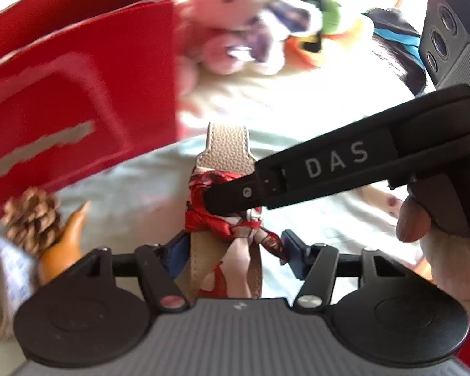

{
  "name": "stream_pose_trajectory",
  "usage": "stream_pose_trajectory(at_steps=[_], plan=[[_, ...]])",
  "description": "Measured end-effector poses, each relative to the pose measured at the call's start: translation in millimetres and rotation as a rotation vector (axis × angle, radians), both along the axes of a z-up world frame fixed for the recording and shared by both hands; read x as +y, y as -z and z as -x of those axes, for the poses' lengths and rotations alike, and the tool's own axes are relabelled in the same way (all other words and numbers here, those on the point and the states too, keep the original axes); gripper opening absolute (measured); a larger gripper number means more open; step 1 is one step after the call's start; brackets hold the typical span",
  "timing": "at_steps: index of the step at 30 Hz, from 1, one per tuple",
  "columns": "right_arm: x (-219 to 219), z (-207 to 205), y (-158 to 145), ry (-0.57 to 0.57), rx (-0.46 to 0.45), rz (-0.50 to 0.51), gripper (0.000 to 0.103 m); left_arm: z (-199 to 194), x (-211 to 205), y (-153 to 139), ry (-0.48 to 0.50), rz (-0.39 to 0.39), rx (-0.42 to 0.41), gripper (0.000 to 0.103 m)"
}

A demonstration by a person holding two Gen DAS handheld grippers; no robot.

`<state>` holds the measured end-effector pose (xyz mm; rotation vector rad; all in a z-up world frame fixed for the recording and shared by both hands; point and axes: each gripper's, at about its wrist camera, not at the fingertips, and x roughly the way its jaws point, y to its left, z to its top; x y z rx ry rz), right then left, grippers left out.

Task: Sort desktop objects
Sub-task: 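Grasp the beige strap with the right gripper and lift it, then lower the strap into the cardboard box and open the right gripper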

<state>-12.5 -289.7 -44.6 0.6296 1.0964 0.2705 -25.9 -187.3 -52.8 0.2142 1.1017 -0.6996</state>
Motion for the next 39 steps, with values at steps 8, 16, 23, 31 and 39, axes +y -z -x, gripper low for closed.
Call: stream_pose_trajectory(at_steps=[8, 16, 23, 31, 39], plan=[[-24, 32, -36, 0.138, -0.102, 0.056, 0.032, -13, -9, -32, 0.142, 0.076, -0.054, 0.059], [-21, 33, -102, 0.190, -0.320, 0.155, 0.032, -21, -9, -100, 0.200, 0.191, -0.176, 0.059], [24, -15, -142, 0.120, -0.475, 0.207, 0.032, -56, 27, -147, 0.156, 0.246, -0.263, 0.060], [73, -80, -150, 0.031, -0.480, 0.161, 0.031, -111, 87, -158, 0.066, 0.206, -0.287, 0.060], [118, -121, -130, 0.023, -0.412, 0.154, 0.029, -158, 130, -134, 0.014, 0.168, -0.231, 0.059]])
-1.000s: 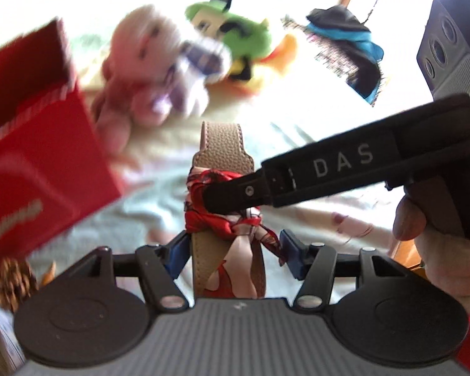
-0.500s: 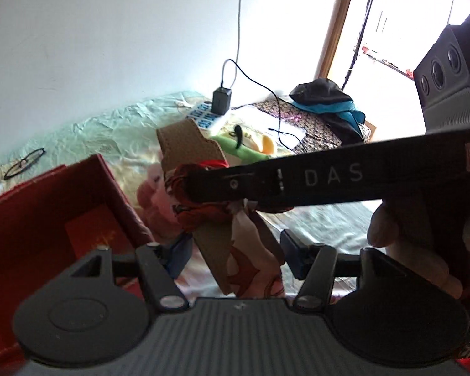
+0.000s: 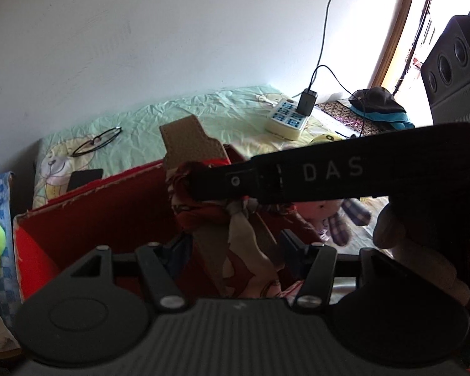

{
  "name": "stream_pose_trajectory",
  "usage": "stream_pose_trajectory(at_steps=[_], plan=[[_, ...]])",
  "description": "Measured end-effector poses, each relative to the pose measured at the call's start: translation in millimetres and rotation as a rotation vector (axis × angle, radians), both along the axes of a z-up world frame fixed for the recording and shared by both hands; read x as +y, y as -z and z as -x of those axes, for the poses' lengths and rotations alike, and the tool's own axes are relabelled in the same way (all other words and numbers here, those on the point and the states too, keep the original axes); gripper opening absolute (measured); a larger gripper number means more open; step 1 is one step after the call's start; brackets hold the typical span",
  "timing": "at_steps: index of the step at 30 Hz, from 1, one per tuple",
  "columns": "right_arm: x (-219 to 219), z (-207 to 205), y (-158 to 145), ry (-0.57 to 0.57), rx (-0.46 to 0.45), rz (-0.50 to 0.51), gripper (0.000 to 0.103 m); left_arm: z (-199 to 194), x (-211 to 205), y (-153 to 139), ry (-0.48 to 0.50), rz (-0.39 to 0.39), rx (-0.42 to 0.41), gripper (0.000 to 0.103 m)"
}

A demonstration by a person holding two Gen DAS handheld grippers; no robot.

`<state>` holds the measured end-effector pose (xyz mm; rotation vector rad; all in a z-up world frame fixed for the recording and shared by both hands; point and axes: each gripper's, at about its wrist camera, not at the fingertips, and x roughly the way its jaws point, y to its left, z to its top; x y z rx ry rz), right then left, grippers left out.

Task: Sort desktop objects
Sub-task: 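Lower the strap into the cardboard box and open the right gripper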

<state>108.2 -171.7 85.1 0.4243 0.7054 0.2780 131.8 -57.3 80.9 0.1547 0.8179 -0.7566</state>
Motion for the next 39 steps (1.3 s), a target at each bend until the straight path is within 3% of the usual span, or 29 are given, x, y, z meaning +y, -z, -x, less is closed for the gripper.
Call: stream_pose_trajectory(at_steps=[15, 25, 30, 39], plan=[[23, -63, 72, -0.022, 0.205, 0.098, 0.028, -67, 10, 81, 0.012, -0.098, 0.247, 0.059], [13, -77, 88, 0.040, 0.400, 0.048, 0.028, -96, -4, 105, 0.032, -0.169, 0.483, 0.057], [9, -75, 92, 0.081, 0.433, 0.026, 0.028, -97, -8, 108, 0.039, -0.184, 0.511, 0.056], [3, -61, 88, 0.157, 0.375, 0.028, 0.028, -92, -13, 106, 0.060, -0.197, 0.490, 0.056]])
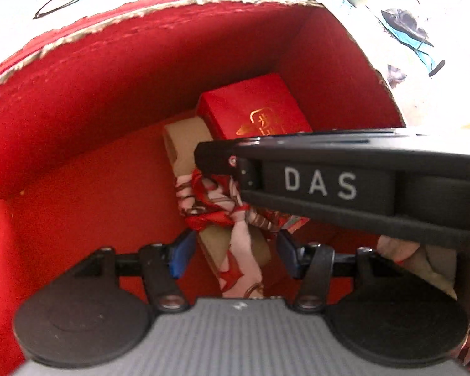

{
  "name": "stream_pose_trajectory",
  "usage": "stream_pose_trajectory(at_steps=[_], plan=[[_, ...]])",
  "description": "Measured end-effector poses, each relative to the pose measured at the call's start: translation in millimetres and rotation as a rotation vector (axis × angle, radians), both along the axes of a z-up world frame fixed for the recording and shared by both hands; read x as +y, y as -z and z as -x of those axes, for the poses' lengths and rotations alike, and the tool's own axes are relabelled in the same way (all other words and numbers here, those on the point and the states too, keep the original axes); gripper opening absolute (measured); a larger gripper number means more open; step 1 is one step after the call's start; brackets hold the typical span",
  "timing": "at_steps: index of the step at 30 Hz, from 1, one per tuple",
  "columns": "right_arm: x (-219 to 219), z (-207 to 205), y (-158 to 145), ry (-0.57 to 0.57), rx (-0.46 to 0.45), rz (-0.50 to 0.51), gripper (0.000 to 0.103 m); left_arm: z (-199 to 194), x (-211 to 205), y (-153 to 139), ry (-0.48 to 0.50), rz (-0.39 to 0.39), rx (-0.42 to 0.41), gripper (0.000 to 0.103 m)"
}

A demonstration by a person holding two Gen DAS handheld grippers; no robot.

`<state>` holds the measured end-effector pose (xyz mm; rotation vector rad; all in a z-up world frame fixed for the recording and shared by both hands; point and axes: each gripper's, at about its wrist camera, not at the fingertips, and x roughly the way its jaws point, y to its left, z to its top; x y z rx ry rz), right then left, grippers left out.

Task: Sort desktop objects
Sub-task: 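Lower the strap into the cardboard box and open the right gripper, then raise the open right gripper out of the cardboard box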

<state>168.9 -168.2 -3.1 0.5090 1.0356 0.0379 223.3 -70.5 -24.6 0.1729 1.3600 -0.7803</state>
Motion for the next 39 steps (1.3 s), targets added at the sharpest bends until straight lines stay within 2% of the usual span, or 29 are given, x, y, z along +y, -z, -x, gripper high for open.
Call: stream_pose_trajectory(at_steps=[5, 25, 30, 35, 37, 39], plan=[[-1, -4, 1, -0.008, 0.008, 0.004, 0.028, 3, 0, -2, 0.003, -0.009, -0.023, 0.056], [0, -3, 1, 0.029, 0.001, 0.003, 0.028, 23, 2, -21, -0.011, -0.068, -0.219, 0.061], [3, 5, -6, 0.065, -0.059, 0.059, 0.032, 34, 4, -26, -0.023, -0.069, -0.263, 0.070], [10, 19, -17, 0.055, -0.132, 0.194, 0.031, 43, 4, -32, -0.045, -0.084, -0.390, 0.082], [9, 27, -21, 0.056, -0.147, 0.194, 0.031, 38, 4, -36, -0.085, -0.089, -0.435, 0.085], [5, 37, -28, 0.064, -0.170, 0.171, 0.032, 41, 10, -39, -0.126, -0.072, -0.435, 0.087]])
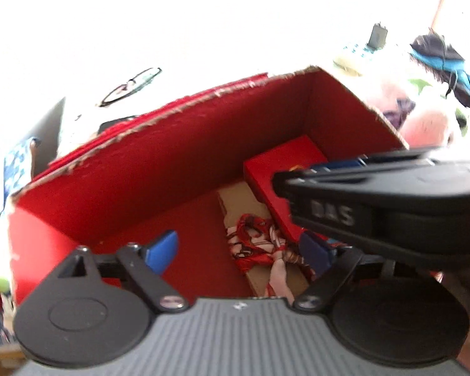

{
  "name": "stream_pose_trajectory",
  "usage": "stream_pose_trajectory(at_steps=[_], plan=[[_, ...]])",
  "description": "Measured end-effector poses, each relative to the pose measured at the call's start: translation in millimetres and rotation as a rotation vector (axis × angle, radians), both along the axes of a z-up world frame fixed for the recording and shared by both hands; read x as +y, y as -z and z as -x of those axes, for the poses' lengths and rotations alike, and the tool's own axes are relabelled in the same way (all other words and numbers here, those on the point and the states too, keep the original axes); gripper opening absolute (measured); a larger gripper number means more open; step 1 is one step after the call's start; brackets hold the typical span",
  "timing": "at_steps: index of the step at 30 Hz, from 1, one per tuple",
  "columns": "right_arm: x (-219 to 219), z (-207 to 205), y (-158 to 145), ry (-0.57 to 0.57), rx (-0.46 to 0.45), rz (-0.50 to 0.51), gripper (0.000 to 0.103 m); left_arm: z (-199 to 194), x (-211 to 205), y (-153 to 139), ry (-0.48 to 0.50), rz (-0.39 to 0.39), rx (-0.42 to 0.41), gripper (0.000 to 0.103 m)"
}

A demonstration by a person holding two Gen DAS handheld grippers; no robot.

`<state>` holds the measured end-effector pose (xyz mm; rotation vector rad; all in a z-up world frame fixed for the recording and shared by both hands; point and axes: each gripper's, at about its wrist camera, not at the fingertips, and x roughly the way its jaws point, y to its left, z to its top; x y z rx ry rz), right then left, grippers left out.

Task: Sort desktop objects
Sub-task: 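Raise the open right gripper out of the cardboard box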

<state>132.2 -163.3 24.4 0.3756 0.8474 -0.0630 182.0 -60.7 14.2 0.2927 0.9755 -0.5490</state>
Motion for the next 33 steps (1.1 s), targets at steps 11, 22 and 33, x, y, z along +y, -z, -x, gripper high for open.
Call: stream_pose_trajectory(at_steps=[11, 22, 33], plan=[[-5, 42, -30, 0.007, -0.110, -0.014, 0.032, 41, 4, -33, -0.128, -0.020, -0.085, 0.096], [-6, 68, -42, -0.069, -0.191, -0.050, 0.032, 75, 5, -49, -0.240, -0.039, -0.177, 0.094], [-24, 97, -38, -0.169, -0.243, -0.051, 0.039, 105, 6, -44, -0.348, 0.027, -0.109, 0.096]])
